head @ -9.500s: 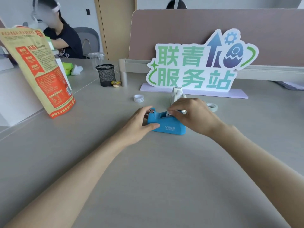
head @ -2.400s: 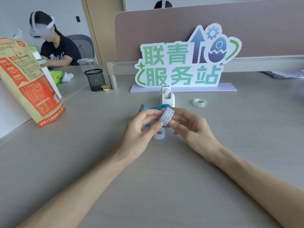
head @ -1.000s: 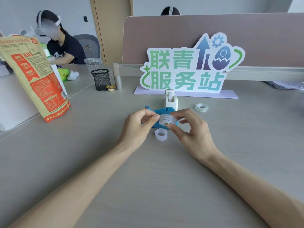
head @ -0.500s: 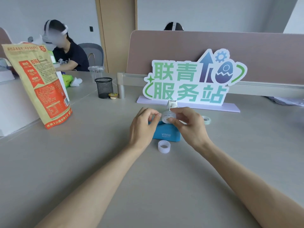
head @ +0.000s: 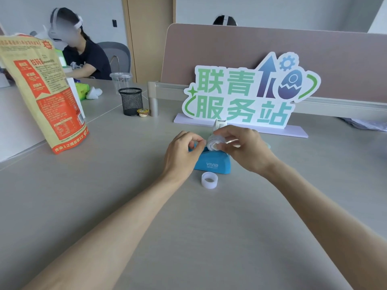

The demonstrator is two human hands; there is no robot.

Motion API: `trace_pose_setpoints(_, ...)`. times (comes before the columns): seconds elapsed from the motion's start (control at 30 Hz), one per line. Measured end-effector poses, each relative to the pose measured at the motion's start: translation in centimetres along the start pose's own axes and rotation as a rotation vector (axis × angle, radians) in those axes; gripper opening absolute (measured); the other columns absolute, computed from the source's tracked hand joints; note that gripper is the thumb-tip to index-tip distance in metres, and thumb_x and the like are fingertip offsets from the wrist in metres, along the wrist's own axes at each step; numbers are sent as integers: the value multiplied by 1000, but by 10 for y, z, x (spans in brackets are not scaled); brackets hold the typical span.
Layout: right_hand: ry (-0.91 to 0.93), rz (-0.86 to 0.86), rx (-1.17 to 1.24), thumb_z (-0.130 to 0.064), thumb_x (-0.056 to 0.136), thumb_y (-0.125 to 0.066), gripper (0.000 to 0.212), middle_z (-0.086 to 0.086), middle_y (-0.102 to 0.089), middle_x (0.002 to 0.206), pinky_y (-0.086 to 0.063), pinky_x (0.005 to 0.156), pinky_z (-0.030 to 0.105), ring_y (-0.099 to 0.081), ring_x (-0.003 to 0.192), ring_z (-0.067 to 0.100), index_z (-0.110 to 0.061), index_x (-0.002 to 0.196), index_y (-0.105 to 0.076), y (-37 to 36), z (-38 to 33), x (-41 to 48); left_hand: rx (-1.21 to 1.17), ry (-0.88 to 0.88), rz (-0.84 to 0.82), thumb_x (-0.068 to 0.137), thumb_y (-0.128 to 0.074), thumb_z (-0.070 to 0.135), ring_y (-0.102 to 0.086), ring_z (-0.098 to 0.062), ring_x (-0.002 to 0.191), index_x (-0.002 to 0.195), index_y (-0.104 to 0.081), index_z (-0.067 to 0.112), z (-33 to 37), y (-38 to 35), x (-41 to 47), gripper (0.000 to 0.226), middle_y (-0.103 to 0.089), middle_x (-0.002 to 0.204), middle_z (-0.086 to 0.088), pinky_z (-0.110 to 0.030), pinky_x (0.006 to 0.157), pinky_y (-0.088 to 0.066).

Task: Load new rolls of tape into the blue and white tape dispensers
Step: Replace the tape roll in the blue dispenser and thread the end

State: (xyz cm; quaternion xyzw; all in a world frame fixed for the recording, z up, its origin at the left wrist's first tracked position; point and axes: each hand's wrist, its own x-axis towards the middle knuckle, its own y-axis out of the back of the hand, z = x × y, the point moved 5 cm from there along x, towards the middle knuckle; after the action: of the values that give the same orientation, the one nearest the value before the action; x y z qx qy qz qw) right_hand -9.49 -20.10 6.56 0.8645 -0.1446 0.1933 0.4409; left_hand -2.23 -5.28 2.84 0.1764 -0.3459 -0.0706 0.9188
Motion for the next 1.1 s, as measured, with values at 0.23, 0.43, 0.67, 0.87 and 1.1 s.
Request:
trace_pose_setpoints(0.23, -33, -28, -53, -12, 89, -67, 26, -9, -67, 100, -37, 72, -4, -61, 94, 9, -15, 115, -67, -2, 1, -1, 15, -11, -9, 85, -64, 18, -49, -2, 68, 78, -64, 17, 1, 1, -1, 7, -48, 73, 13, -23, 66, -40)
trace_pose_setpoints(0.43, -102, -123, -46, -20, 86, -69, 28, -8, -70, 107, -53, 89, 29, -65, 98, 11, -21, 115, -69, 6, -1, 1, 67, -47, 1, 86, -65, 18, -46, -4, 65, 80, -66, 13, 3, 0, -2, 7, -40, 73, 13, -25, 65, -39)
trace_pose_setpoints(0.67, -29, -94, -125, -10, 90, -63, 19, -8, -70, 98, -41, 73, 4, -63, 93, 11, -20, 102, -74, 4, -8, 0, 91, -46, -2, 86, -66, 20, -47, -11, 70, 82, -67, 13, 4, 0, -2, 8, -40, 75, 12, -30, 67, -43)
trace_pose_setpoints(0.87, -21, -77, -149, -12, 89, -62, 18, -3, -72, 104, -45, 76, 15, -64, 95, 13, -21, 97, -75, 7, -9, 0, 97, -56, -10, 85, -67, 21, -51, -15, 75, 81, -68, 13, 4, -1, -2, 9, -43, 78, 8, -36, 69, -47)
trace_pose_setpoints(1.1, -16, -4, -199, -2, 85, -56, 25, -1, -63, 89, -54, 82, 38, -64, 84, 22, -16, 93, -76, 11, -14, -3, 98, -69, -5, 85, -68, 21, -51, -16, 76, 81, -67, 13, 5, -1, -2, 9, -47, 81, 4, -35, 70, -47)
